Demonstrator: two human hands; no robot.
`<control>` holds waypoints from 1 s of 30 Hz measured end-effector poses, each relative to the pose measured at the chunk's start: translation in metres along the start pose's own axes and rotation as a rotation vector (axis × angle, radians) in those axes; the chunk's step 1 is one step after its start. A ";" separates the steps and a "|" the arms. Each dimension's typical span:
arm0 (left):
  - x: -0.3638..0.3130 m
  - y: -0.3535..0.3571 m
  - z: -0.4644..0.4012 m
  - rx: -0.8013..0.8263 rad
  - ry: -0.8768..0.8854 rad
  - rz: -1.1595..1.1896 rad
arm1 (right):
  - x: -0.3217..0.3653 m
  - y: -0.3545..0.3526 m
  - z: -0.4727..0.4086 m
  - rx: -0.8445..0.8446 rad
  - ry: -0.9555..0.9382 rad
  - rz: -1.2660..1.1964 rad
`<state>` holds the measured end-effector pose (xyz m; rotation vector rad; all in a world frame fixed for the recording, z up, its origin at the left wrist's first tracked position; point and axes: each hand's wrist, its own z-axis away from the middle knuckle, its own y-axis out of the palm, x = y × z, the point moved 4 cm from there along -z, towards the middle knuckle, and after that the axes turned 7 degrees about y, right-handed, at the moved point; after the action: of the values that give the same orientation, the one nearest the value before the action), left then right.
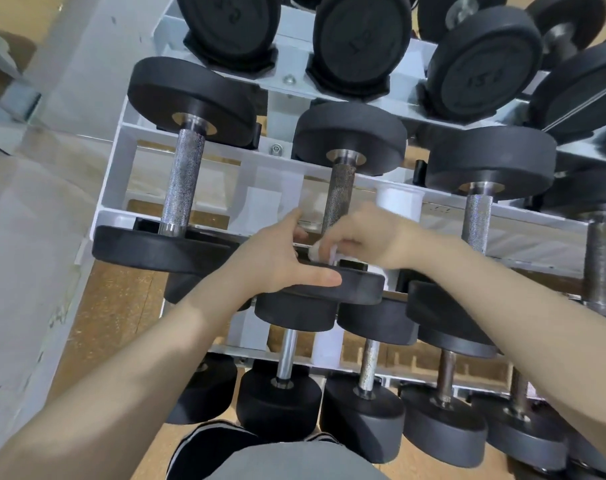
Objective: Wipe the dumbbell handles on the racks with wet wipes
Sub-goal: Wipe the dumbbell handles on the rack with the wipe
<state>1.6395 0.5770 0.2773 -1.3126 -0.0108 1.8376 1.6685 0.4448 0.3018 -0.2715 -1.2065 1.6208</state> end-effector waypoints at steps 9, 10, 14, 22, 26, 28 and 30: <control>0.001 0.002 -0.003 0.059 -0.021 0.017 | -0.030 -0.012 -0.012 -0.591 0.144 -0.137; 0.002 0.002 -0.003 0.055 -0.015 0.026 | -0.026 -0.004 -0.007 -0.523 0.082 -0.157; 0.001 0.002 -0.003 0.048 0.031 0.056 | -0.013 0.017 0.014 -0.253 0.022 -0.329; -0.005 0.003 0.001 0.067 0.046 0.062 | -0.057 0.003 -0.003 -0.744 0.606 -1.337; -0.004 0.005 0.000 0.065 0.052 0.082 | -0.049 0.011 -0.007 -0.700 0.582 -1.357; -0.003 0.005 0.000 0.065 0.057 0.094 | -0.048 0.016 -0.001 -0.633 0.616 -1.298; -0.002 0.005 -0.001 0.062 0.060 0.094 | -0.046 0.027 0.008 -0.504 0.668 -1.310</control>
<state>1.6371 0.5724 0.2760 -1.3442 0.1414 1.8612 1.6661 0.4040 0.2670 -0.2197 -0.8742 0.0501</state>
